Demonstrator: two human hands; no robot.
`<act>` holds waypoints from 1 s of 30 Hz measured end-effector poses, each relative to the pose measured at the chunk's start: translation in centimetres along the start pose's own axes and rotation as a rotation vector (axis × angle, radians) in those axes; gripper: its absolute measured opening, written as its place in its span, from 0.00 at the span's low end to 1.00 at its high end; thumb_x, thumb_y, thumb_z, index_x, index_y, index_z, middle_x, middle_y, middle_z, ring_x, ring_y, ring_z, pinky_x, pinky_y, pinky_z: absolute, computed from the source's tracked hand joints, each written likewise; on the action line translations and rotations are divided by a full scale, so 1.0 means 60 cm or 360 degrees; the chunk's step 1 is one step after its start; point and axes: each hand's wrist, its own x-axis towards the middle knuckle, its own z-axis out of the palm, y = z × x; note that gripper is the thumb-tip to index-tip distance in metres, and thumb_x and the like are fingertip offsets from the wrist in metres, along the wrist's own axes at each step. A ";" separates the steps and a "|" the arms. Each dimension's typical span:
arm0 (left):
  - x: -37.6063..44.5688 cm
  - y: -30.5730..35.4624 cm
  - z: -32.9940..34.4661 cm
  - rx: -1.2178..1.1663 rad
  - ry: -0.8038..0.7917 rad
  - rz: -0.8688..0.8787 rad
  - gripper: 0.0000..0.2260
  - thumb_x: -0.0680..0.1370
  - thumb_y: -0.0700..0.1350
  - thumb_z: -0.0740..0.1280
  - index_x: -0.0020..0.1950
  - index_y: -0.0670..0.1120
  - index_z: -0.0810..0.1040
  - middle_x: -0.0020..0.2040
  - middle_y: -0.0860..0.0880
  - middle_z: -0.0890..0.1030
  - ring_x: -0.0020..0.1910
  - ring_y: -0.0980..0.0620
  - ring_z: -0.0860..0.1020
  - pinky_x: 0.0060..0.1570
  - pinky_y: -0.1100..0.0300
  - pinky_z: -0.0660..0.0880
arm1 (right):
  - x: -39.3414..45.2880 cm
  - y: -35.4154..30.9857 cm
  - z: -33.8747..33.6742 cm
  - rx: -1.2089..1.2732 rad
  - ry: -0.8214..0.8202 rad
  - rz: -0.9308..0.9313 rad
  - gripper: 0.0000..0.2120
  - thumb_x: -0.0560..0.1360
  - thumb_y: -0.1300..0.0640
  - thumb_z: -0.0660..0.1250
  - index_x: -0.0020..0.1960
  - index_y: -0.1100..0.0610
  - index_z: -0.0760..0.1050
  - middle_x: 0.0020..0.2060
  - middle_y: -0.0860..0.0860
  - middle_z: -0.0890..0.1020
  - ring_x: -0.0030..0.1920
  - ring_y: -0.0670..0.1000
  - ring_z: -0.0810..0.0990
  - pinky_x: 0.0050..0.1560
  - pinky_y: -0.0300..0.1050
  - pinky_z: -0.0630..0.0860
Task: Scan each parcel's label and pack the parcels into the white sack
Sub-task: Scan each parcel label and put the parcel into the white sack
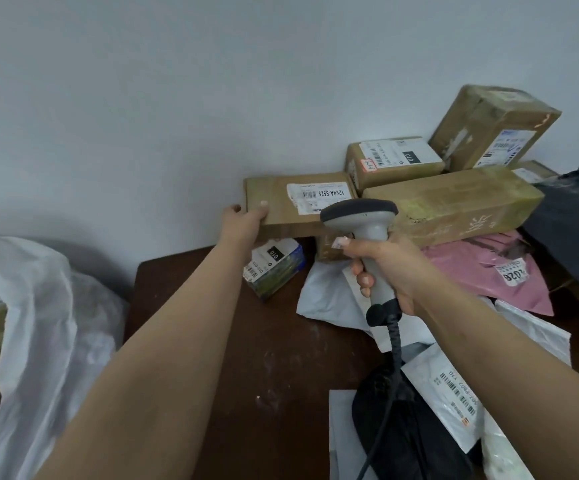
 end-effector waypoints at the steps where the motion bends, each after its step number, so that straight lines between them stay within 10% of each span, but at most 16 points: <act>1: -0.009 0.001 -0.011 -0.0087 -0.0022 -0.0047 0.30 0.76 0.49 0.71 0.74 0.43 0.62 0.66 0.42 0.74 0.53 0.46 0.78 0.44 0.52 0.81 | -0.004 -0.004 0.002 0.0011 0.0009 -0.0011 0.07 0.78 0.60 0.69 0.46 0.64 0.73 0.23 0.53 0.72 0.18 0.47 0.65 0.19 0.38 0.66; 5: -0.067 -0.005 -0.069 -0.0338 -0.0019 0.0067 0.23 0.77 0.42 0.70 0.70 0.42 0.66 0.58 0.44 0.78 0.46 0.51 0.81 0.39 0.56 0.81 | -0.029 -0.024 0.024 0.0013 -0.0012 -0.0063 0.09 0.77 0.59 0.70 0.45 0.63 0.73 0.24 0.53 0.72 0.18 0.47 0.66 0.19 0.38 0.66; 11: -0.142 -0.006 -0.177 -0.0501 0.0169 0.0438 0.22 0.76 0.34 0.69 0.64 0.48 0.65 0.62 0.48 0.73 0.60 0.47 0.77 0.61 0.45 0.76 | -0.093 -0.049 0.091 -0.0077 -0.0154 -0.0095 0.09 0.77 0.59 0.70 0.47 0.63 0.73 0.25 0.54 0.71 0.19 0.48 0.65 0.22 0.39 0.65; 30: -0.294 0.016 -0.374 -0.0448 0.0440 0.0693 0.24 0.75 0.36 0.71 0.65 0.49 0.65 0.53 0.56 0.74 0.51 0.52 0.79 0.59 0.46 0.77 | -0.279 -0.069 0.204 -0.0239 -0.0283 -0.0336 0.10 0.77 0.58 0.70 0.52 0.62 0.72 0.24 0.53 0.71 0.19 0.48 0.64 0.23 0.40 0.65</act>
